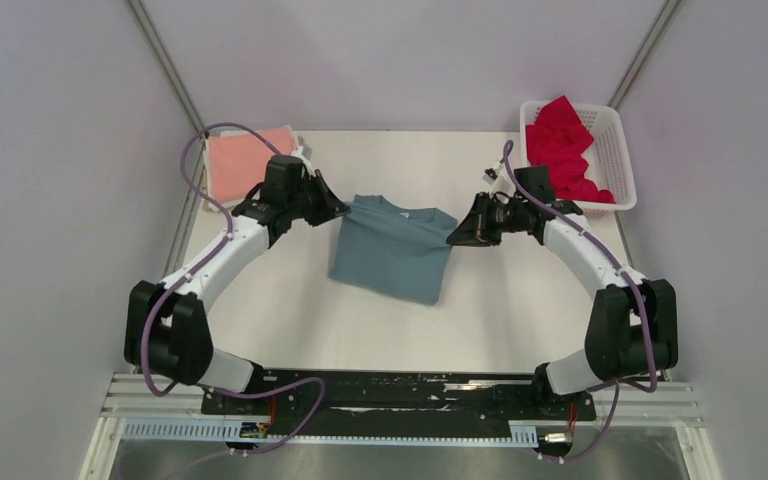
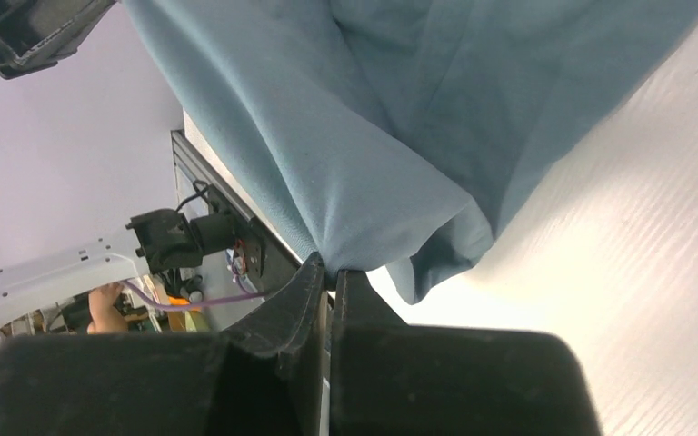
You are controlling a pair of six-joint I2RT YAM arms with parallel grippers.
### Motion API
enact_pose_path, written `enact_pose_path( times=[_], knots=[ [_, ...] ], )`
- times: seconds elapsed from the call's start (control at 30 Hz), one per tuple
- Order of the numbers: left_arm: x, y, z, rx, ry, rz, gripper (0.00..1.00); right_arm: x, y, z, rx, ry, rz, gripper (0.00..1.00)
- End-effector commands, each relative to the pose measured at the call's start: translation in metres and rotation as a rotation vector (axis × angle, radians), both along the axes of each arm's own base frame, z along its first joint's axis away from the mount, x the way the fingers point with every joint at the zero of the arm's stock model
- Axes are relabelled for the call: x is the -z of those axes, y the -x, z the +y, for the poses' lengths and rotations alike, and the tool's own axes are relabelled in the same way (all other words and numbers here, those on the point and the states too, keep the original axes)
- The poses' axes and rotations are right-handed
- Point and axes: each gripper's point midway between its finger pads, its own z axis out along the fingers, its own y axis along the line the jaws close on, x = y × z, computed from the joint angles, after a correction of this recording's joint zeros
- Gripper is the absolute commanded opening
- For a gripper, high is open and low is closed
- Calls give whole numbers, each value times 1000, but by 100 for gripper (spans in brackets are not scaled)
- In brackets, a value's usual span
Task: Fold and stack the t-shirts
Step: Fold the long partially folded tshirt into a neat square, then smooth out wrinkles on the folded tshirt
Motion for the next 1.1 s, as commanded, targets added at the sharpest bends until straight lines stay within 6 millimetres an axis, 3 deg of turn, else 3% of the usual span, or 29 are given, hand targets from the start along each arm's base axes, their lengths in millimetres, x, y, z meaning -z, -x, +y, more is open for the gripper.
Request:
enact_pose_path(
  times=[0.0,0.03,0.07,0.1,0.13,0.17,0.2,0.3,0.33,0.37,0.4,0.43,0.53,0.6,0.67,0.7,0.73,0.77,0.8,0.93,1.07],
  knots=[
    [-11,-49,10,-38,-43,-86,0,-9,-41,-12,76,-23,-76,0],
    [1,-55,9,-37,-56,-64,0,-7,-48,-14,90,-32,-77,0],
    [-1,-63,10,-48,-62,-69,0,-5,-54,-14,96,-37,-77,0],
    [13,-69,10,-49,-79,-39,0,-1,-60,-14,95,-39,-71,0],
    [10,-76,11,-54,-83,-43,0,4,-67,-14,96,-41,-64,0],
    [23,-81,9,-53,-93,-11,0,9,-73,-13,99,-43,-56,0],
    [21,-88,8,-50,-90,-14,0,14,-79,-11,102,-47,-48,0],
    [42,-105,4,-44,-101,21,0,33,-96,-12,133,-40,-33,0],
    [39,-112,4,-47,-104,10,0,37,-102,-13,148,-31,-32,0],
    [52,-117,3,-49,-115,35,0,43,-108,-15,169,-19,-29,0],
    [50,-123,3,-50,-120,29,0,48,-114,-17,188,-6,-28,0],
    [63,-126,3,-48,-129,57,0,53,-119,-19,201,6,-21,0],
    [70,-139,-4,-20,-120,65,0,68,-134,-25,239,39,-12,9],
    [83,-145,-9,20,-115,87,11,73,-145,-27,246,53,-25,30],
    [78,-151,-12,39,-107,80,36,70,-154,-27,245,46,-35,52],
    [73,-152,-14,52,-98,73,57,65,-156,-26,246,37,-40,62],
    [61,-154,-14,60,-96,49,66,59,-155,-25,244,31,-47,74],
    [52,-153,-17,75,-85,37,88,53,-154,-25,248,37,-63,90],
    [37,-151,-18,81,-73,7,97,49,-151,-25,255,49,-77,99],
    [6,-125,-36,171,-38,-52,100,35,-121,-5,196,49,-113,100],
    [18,-109,-60,268,-7,-27,100,28,-106,36,92,-25,-147,100]
  ],
)
